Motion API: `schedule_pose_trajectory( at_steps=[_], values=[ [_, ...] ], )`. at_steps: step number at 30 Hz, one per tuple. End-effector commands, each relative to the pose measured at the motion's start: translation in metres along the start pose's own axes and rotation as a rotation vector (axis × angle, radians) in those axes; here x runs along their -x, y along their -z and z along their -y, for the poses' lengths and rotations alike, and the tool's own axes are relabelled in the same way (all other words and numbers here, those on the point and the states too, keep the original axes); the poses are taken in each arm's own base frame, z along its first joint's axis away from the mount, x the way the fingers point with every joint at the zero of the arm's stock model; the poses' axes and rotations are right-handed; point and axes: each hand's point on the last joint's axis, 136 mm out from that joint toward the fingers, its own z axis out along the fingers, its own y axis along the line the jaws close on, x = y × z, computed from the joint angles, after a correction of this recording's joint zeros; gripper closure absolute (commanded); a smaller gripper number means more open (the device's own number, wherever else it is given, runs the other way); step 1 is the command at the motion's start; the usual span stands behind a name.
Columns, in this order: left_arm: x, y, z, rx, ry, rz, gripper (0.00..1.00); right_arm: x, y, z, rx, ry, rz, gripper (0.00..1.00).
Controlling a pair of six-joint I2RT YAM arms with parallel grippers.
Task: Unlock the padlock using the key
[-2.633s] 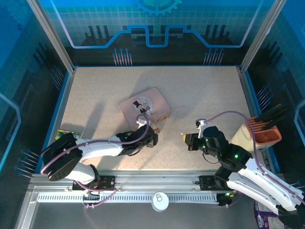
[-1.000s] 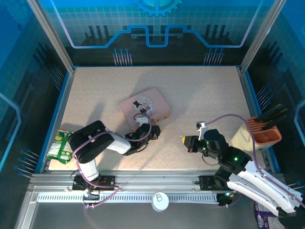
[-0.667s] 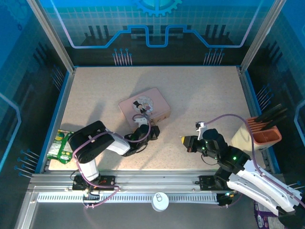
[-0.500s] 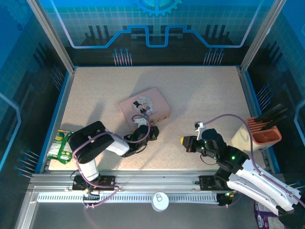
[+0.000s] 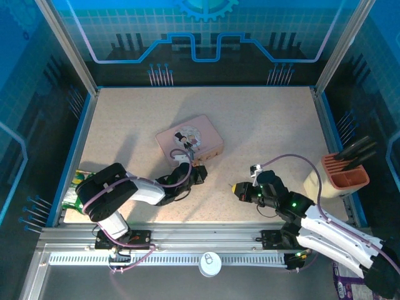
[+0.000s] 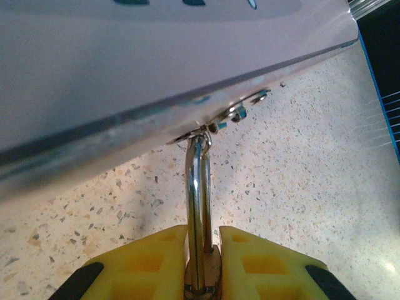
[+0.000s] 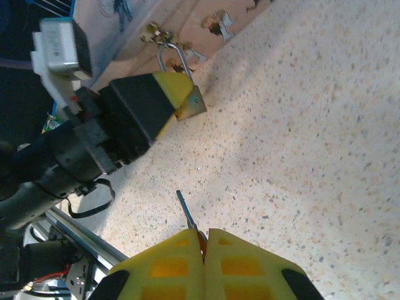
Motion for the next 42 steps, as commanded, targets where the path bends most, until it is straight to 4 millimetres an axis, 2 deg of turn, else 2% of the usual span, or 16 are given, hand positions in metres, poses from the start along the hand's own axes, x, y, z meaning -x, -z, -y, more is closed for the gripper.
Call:
schedule_pose_trajectory(
  at_steps=[1,8,19,29,38,42],
  values=[
    [-0.002,0.008,0.016,-0.072,0.082,-0.037,0.82,0.001,-0.008,-0.002,0.062,-0.131,0.017,1.00],
    [-0.002,0.011,0.036,-0.157,0.214,-0.057,0.86,0.002,-0.017,0.005,0.117,-0.253,0.092,1.00],
    [-0.001,0.018,0.045,-0.189,0.326,-0.067,0.88,-0.004,-0.022,0.009,0.153,-0.362,0.102,1.00],
    [0.017,0.034,0.068,-0.257,0.338,-0.037,0.88,0.001,-0.031,-0.021,0.248,-0.372,0.055,1.00],
    [0.019,0.039,0.070,-0.294,0.408,-0.026,0.90,0.001,-0.038,-0.044,0.313,-0.407,0.025,1.00],
    [0.019,0.039,0.073,-0.303,0.414,-0.030,0.90,-0.003,-0.041,-0.043,0.306,-0.445,0.020,1.00]
  ],
)
